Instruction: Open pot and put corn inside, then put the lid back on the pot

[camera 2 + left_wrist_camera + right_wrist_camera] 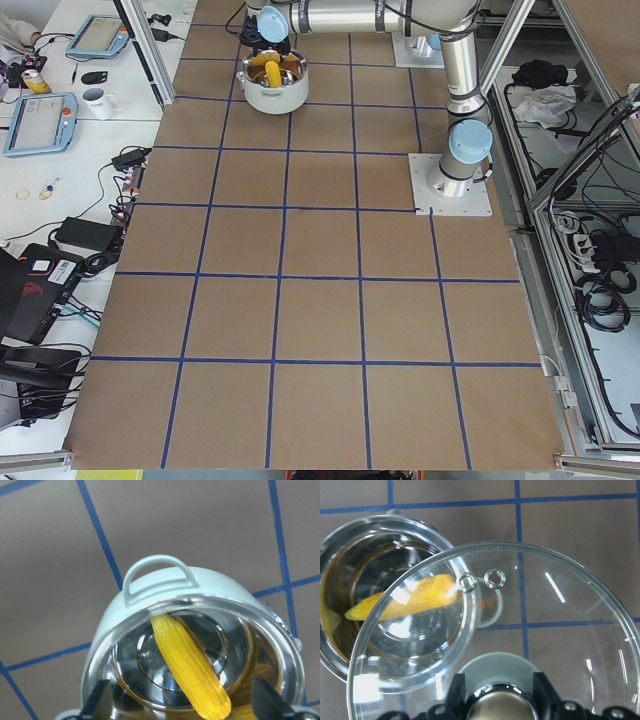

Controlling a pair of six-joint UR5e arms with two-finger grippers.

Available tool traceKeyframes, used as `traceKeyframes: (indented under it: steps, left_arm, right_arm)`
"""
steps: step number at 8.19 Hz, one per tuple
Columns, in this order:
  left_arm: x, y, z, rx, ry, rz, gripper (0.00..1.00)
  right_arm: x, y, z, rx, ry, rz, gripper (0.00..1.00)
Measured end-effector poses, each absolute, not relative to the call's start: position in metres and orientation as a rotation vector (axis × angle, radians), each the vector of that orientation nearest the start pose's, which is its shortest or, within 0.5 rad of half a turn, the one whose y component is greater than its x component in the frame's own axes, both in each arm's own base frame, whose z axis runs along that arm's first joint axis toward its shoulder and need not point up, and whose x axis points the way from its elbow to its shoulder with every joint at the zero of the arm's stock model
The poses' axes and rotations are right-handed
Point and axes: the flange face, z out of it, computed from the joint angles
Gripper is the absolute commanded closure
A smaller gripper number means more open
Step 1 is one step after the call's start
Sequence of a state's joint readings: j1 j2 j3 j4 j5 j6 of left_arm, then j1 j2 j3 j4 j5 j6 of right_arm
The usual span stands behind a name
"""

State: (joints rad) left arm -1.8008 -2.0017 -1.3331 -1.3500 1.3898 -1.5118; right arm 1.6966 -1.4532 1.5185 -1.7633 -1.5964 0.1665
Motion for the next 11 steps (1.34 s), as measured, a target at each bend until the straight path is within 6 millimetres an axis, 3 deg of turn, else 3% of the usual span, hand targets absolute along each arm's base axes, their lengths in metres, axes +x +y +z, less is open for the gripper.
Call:
traceKeyframes:
  steps: [3,4,6,8,10,11]
  left_arm:
    - [-0.207,-0.582,0.417,-1.727,2.801,0.087,0.00]
    - [-0.185,-0.566,0.429,-1.567,2.865,0.049,0.00]
    - [-0.163,-0.539,0.460,-1.203,3.003,-0.014,0.00]
    - [-0.150,-0.510,0.490,-0.913,3.081,-0.008,0.00]
    - [-0.138,-0.486,0.507,-0.705,3.042,0.000,0.00]
    - [-0.135,-0.482,0.509,-0.662,3.023,0.004,0.00]
  right_arm:
    - [0.298,-0.551,0.411,0.144,3.110,-0.295,1.00]
    - [0.317,-0.560,0.397,0.154,3.100,-0.330,1.00]
    - [0.333,-0.578,0.380,0.161,3.095,-0.352,1.00]
    - [0.337,-0.586,0.364,0.164,3.105,-0.334,1.00]
    - [0.338,-0.587,0.360,0.180,3.108,-0.327,1.00]
    - [0.338,-0.587,0.359,0.202,3.106,-0.324,1.00]
